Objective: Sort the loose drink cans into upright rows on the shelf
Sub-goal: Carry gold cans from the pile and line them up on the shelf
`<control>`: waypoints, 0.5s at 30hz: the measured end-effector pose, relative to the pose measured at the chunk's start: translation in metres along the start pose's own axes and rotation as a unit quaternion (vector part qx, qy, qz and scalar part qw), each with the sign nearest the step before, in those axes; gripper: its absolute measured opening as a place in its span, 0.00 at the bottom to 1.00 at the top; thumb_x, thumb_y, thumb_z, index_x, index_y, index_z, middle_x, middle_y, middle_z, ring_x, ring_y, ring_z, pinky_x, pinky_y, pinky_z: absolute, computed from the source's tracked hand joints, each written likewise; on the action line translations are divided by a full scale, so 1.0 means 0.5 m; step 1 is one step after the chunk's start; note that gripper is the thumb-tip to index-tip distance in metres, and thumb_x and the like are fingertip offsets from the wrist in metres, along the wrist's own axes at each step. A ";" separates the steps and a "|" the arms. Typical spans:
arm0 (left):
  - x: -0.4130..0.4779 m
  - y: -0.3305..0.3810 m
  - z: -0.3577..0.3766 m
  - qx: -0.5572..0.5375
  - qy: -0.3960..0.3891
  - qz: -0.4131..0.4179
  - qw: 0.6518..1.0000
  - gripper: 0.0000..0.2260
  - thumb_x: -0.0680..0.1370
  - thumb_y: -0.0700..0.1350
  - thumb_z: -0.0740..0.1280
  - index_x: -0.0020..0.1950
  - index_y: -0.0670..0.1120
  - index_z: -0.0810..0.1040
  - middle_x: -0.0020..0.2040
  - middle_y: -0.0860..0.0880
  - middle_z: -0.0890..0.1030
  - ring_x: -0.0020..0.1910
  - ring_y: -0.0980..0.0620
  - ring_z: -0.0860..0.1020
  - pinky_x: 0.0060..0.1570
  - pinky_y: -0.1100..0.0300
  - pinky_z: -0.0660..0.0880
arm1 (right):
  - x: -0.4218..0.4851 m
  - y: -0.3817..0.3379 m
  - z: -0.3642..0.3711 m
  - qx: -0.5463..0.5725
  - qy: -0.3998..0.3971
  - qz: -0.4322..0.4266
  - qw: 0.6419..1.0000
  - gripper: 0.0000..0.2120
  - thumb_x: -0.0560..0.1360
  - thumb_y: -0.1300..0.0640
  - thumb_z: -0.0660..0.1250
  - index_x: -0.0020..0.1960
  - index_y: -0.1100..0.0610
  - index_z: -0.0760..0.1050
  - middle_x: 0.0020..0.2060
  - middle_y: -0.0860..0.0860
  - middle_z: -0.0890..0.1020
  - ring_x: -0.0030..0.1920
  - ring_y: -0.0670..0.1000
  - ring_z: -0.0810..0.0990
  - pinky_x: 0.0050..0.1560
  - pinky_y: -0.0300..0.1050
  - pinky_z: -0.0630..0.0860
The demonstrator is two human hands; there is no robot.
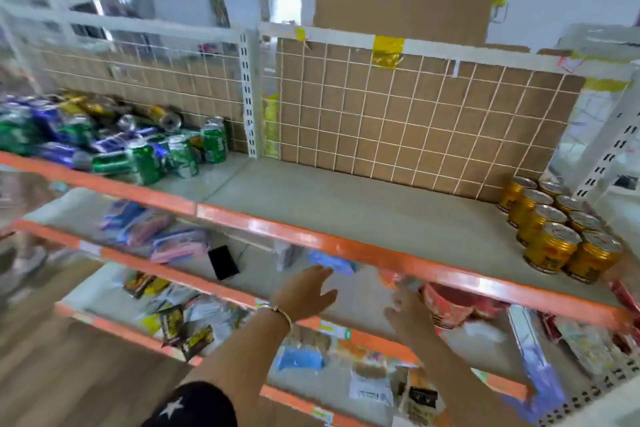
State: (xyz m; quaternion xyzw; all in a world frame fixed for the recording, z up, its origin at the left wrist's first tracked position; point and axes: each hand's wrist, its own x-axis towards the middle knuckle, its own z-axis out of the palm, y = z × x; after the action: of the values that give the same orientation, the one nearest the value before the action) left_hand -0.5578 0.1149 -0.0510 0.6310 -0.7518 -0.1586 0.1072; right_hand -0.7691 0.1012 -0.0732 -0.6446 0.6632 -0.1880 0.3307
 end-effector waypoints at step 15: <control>-0.195 -0.341 -0.260 -0.068 0.095 -0.212 0.970 0.15 0.78 0.46 0.61 0.64 0.49 0.70 0.59 0.48 0.76 0.58 0.47 0.76 0.57 0.58 0.72 | 0.109 -0.478 0.206 -0.094 -0.155 -0.186 0.966 0.25 0.72 0.55 0.63 0.70 0.51 0.68 0.62 0.52 0.77 0.59 0.55 0.76 0.58 0.44 0.71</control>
State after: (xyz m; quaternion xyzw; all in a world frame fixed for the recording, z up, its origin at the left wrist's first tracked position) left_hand -0.3372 0.1712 0.0095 0.7794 -0.5747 -0.1676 0.1849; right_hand -0.5215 0.0425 0.0044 -0.8057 0.4872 -0.0810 0.3270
